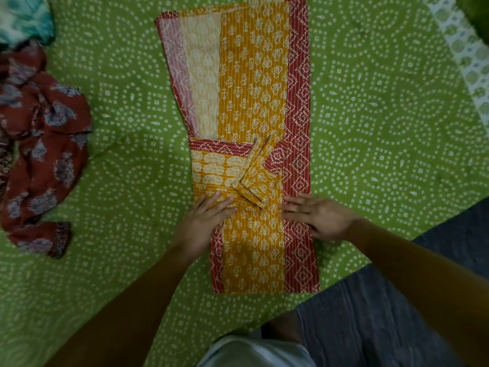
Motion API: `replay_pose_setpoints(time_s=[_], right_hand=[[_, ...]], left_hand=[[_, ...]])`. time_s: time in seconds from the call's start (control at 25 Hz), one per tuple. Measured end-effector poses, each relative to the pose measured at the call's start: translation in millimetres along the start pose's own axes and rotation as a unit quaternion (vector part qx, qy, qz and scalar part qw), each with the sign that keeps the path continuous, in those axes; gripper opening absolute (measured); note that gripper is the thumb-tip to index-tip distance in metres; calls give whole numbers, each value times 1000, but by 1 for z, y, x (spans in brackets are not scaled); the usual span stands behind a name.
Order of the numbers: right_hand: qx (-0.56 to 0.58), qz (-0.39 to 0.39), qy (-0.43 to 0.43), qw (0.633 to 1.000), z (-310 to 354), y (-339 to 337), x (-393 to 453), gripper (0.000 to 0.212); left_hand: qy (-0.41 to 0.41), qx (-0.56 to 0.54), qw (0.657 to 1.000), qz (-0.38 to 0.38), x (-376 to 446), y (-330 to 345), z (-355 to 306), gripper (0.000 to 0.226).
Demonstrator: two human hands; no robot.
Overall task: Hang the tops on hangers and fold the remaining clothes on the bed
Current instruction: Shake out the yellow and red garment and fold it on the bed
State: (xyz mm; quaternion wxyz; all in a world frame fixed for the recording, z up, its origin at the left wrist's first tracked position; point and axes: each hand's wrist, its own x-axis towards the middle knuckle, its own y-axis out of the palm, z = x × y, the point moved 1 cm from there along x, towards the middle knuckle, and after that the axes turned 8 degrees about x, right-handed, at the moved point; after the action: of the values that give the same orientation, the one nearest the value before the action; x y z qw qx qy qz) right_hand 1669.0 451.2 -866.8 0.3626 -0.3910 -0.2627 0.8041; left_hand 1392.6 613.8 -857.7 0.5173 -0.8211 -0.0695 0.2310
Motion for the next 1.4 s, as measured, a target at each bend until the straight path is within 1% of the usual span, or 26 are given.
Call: replay_pose_setpoints(time_s=[0.04,0.08,0.12,0.16,0.2,0.24,0.28,0.32,0.4,0.44,0.52,0.56,0.6,0.64,0.68,0.72,0.76,0.84,0.92,0.96,1.04,1.12,1.2,1.28,1.32,1.4], right_hand=[[91,-18,60,994,1,-9,4,59],[216,-56,144,964,3,-21,8,46],[364,-98,233,897,3,-33,15,31],[485,-144,297,810,0,-46,23,21],[560,-179,347,731,-11,-57,32,20],[584,-191,379,692,-25,-65,41,23],[598,-184,397,672,-32,-75,49,26],[612,-183,398,658,-36,-81,57,32],[645,-204,409,612,-37,-85,67,47],[644,-217,405,612,-33,-82,67,49],[610,-248,399,638,-22,-69,57,55],[596,-275,397,642,-17,-59,52,58],[594,-301,402,629,-10,-50,46,57],[607,-332,397,603,-2,-42,41,58],[621,-345,396,582,10,-35,36,63],[631,-346,395,571,22,-24,32,65],[635,-333,405,568,38,-16,27,61],[636,-308,429,563,71,3,15,51],[625,-297,457,558,97,19,4,48],[622,-299,467,553,103,24,0,43],[612,-299,468,563,106,17,0,31],[603,-311,459,573,93,2,9,31],[563,-342,450,603,75,-16,22,33],[517,-361,447,634,56,-27,30,24],[499,-354,451,650,48,-26,32,24],[476,-321,470,670,45,-23,31,19]], left_hand=[[-66,-94,993,4,4,-12,-8,76],[-157,-207,966,-6,10,-15,-8,61],[-253,-317,914,-16,18,-9,8,39],[-344,-390,854,-9,27,-4,25,18],[-395,-420,816,32,38,-2,40,35],[-422,-438,792,59,49,0,56,64],[-427,-442,785,79,61,-8,62,79],[-418,-461,777,96,72,-23,57,76],[-382,-460,798,77,94,-52,45,66],[-359,-457,811,67,99,-64,38,68],[-367,-438,818,64,94,-66,35,75],[-374,-435,819,38,83,-63,33,69],[-373,-425,825,7,70,-56,32,53],[-353,-415,838,-9,57,-50,31,37],[-342,-402,849,-18,45,-50,25,28],[-346,-393,851,-26,36,-49,22,25],[-358,-375,855,-30,27,-46,20,25],[-393,-331,858,15,7,-40,13,30],[-435,-296,847,70,-11,-35,4,34],[-447,-291,842,78,-17,-32,2,37],[-462,-290,836,67,-19,-33,0,39],[-448,-288,846,36,-7,-39,4,42],[-408,-305,860,-18,9,-46,7,36],[-367,-359,855,-69,22,-47,17,24],[-349,-363,860,-82,26,-45,22,22],[-337,-305,888,-67,31,-36,29,22]])
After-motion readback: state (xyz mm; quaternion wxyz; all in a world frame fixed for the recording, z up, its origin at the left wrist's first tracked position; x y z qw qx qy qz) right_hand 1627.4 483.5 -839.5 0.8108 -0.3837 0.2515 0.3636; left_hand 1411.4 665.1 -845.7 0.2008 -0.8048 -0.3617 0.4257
